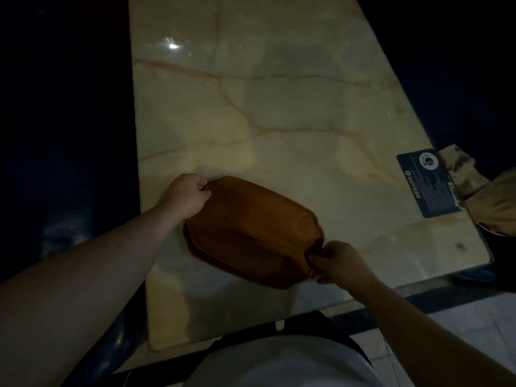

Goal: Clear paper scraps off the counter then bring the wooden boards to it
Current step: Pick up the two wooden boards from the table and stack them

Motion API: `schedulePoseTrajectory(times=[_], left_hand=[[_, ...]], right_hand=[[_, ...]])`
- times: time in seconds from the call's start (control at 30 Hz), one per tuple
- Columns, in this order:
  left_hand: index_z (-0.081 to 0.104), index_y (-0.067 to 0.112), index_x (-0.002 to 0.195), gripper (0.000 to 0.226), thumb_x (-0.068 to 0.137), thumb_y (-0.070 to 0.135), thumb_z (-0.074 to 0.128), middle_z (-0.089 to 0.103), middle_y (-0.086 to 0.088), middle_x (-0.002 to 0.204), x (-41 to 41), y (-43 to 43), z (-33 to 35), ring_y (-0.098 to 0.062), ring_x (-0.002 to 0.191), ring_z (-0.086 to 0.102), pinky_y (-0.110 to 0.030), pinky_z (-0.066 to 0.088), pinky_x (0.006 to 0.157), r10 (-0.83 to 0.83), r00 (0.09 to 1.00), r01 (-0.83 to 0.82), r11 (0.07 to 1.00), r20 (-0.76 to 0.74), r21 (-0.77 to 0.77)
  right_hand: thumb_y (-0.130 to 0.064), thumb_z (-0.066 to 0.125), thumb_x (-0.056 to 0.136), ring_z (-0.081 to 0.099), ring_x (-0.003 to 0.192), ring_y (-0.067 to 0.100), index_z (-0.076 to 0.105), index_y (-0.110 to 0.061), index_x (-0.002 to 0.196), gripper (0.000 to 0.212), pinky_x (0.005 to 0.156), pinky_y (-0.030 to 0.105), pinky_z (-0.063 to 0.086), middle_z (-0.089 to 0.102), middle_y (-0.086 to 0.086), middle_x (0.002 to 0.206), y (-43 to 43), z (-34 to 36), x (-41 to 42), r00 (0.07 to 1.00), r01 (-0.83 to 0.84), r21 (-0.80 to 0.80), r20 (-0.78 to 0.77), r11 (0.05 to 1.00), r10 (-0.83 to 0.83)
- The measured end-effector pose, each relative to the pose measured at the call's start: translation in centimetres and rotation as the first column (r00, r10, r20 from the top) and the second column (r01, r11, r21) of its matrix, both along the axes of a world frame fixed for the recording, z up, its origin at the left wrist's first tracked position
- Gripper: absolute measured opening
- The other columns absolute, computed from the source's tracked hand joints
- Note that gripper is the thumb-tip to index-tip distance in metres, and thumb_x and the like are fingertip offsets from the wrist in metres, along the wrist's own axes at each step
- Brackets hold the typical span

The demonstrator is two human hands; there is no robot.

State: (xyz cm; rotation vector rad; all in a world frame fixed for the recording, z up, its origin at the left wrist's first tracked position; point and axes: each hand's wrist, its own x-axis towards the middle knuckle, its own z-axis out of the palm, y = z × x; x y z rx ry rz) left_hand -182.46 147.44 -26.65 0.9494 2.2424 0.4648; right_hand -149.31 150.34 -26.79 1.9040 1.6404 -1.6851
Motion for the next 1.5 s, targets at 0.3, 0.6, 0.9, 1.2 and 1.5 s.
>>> schedulePoseTrajectory(times=[0.3,0.6,0.9,1.2,1.5], left_hand=[[0.060,0.002,0.119,0.035,0.087,0.016,0.064,0.062,-0.016,0.122,-0.2,-0.2,-0.5,-0.030,0.109,0.058,-0.030,0.044,0.089,-0.003,0.999,0.003,1.000,-0.040,-0.003],[0.064,0.002,0.114,0.031,0.087,0.018,0.064,0.064,-0.017,0.117,-0.2,-1.1,-0.7,-0.032,0.106,0.059,-0.032,0.044,0.087,-0.005,0.998,0.005,1.000,-0.064,-0.009],[0.066,-0.002,0.108,0.026,0.087,0.013,0.063,0.066,-0.020,0.113,0.3,-1.5,-0.4,-0.033,0.104,0.060,-0.036,0.046,0.089,-0.028,0.996,0.030,0.999,-0.081,0.017],[0.062,0.009,0.117,0.031,0.086,0.014,0.063,0.066,-0.010,0.115,-0.3,-2.4,-1.3,-0.027,0.104,0.060,-0.031,0.045,0.087,-0.013,1.000,0.013,1.000,-0.014,0.017],[0.065,0.009,0.111,0.030,0.084,0.022,0.062,0.068,-0.012,0.112,-0.7,-2.9,-1.5,-0.030,0.100,0.062,-0.034,0.049,0.086,-0.050,0.998,0.048,0.998,-0.041,-0.050]], right_hand=[[-0.024,0.070,0.086,0.074,0.069,0.024,0.061,-0.001,0.094,0.026,0.071,0.043,0.063,0.076,0.012,0.074,0.1,-0.7,-0.2,0.990,-0.138,0.021,0.041,0.990,0.137],[-0.030,0.068,0.086,0.072,0.066,0.023,0.063,-0.005,0.092,0.026,0.073,0.044,0.060,0.075,0.009,0.071,0.3,-0.9,-0.1,0.940,-0.338,0.102,0.078,0.936,0.331],[-0.028,0.067,0.087,0.073,0.067,0.026,0.063,-0.003,0.091,0.026,0.073,0.047,0.060,0.075,0.013,0.074,-0.1,-1.0,0.2,0.945,-0.324,0.088,0.063,0.942,0.320],[-0.027,0.067,0.086,0.072,0.064,0.026,0.061,-0.003,0.087,0.025,0.072,0.049,0.060,0.075,0.012,0.069,0.1,-1.1,0.2,0.967,-0.254,0.123,0.067,0.959,0.247],[-0.036,0.067,0.087,0.072,0.069,0.025,0.053,-0.011,0.101,0.032,0.075,0.047,0.060,0.072,0.005,0.075,0.1,-0.6,0.1,0.984,-0.173,0.140,0.077,0.975,0.163]])
